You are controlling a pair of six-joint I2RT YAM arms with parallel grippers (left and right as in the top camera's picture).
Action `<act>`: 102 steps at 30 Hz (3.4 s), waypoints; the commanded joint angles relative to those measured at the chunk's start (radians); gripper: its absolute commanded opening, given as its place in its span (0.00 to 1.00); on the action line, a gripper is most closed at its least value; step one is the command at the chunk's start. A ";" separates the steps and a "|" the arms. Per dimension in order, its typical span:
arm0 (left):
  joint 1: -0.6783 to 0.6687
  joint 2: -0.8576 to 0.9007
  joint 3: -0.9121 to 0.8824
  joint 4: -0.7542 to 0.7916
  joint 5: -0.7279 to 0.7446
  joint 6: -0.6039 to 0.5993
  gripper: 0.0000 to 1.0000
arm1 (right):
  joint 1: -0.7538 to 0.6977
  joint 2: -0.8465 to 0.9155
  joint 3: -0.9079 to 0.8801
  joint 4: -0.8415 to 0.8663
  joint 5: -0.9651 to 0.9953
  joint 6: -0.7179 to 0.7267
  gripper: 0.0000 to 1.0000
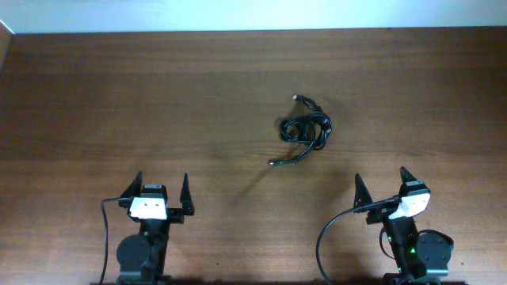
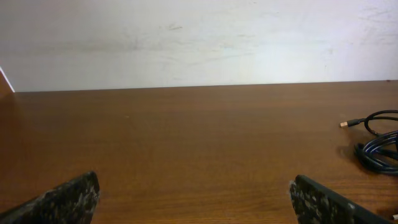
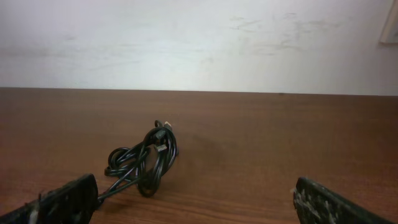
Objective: Untangle cables
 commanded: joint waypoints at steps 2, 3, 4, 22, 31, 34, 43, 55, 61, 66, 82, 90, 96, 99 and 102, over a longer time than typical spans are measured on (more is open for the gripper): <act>0.003 -0.005 -0.002 -0.006 -0.006 0.012 0.99 | -0.007 -0.010 -0.005 -0.007 0.009 0.007 0.99; 0.003 -0.005 -0.002 -0.006 -0.007 0.012 0.99 | -0.007 -0.010 -0.005 -0.007 0.009 0.007 0.99; 0.003 -0.005 -0.002 -0.006 -0.006 0.012 0.99 | -0.007 -0.010 -0.005 -0.006 0.009 0.007 0.99; 0.003 0.117 0.115 -0.042 0.161 0.012 0.99 | -0.007 -0.010 -0.005 -0.006 0.009 0.007 0.99; 0.003 0.812 0.433 -0.067 0.523 0.208 0.99 | -0.007 -0.010 -0.005 -0.006 0.009 0.007 0.99; 0.003 1.030 0.537 -0.108 0.590 0.208 0.99 | -0.007 -0.010 -0.005 -0.007 0.009 0.007 0.99; -0.181 1.072 0.582 -0.144 0.498 0.297 0.99 | -0.007 -0.010 -0.005 -0.007 0.009 0.007 0.99; -0.391 1.482 1.027 -0.305 0.508 0.435 0.99 | -0.007 -0.010 -0.005 -0.007 0.009 0.007 0.99; -0.480 1.699 1.321 -0.383 0.442 0.431 0.99 | -0.007 -0.010 -0.005 -0.007 0.009 0.007 0.99; -0.576 1.885 1.359 -0.248 0.312 0.431 0.99 | -0.007 -0.010 -0.005 -0.006 0.009 0.007 0.99; -0.474 2.062 1.358 -0.094 0.094 0.123 0.99 | -0.007 -0.010 -0.005 -0.006 0.009 0.007 0.99; -0.492 2.151 1.358 -0.085 0.117 0.123 0.99 | -0.007 -0.010 -0.005 -0.007 0.009 0.007 0.99; -0.492 2.151 1.358 -0.405 0.106 0.123 0.99 | -0.007 -0.010 -0.005 -0.007 0.009 0.007 0.99; -0.492 2.151 1.358 -0.619 0.115 0.123 0.99 | -0.007 -0.010 -0.005 -0.007 0.009 0.007 0.99; -0.492 2.151 1.358 -0.668 0.114 0.123 0.99 | -0.007 -0.010 -0.005 -0.006 0.009 0.007 0.99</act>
